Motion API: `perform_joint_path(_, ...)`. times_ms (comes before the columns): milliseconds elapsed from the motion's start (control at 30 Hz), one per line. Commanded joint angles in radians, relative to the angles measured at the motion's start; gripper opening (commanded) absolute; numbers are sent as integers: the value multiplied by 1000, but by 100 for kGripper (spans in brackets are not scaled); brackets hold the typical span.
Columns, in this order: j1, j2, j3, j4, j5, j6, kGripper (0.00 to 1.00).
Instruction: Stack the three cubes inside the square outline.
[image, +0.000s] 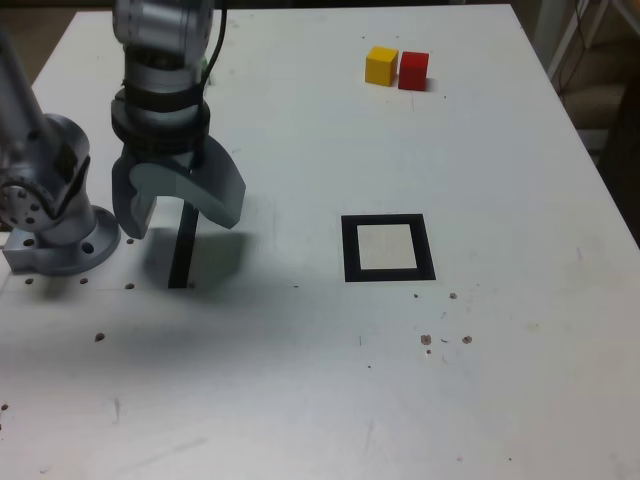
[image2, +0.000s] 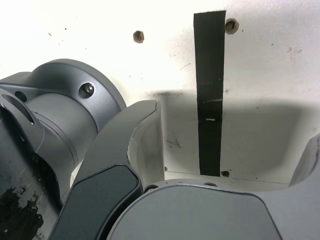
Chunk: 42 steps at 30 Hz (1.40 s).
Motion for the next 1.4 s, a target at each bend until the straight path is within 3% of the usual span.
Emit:
perform_joint_path(0,1,5,0,-6,6,-2,99)
perform_joint_path(867,1,27,-53,-23,13,4,99)
perform_joint_path(1367,1,88,-263,74,23,45,98)
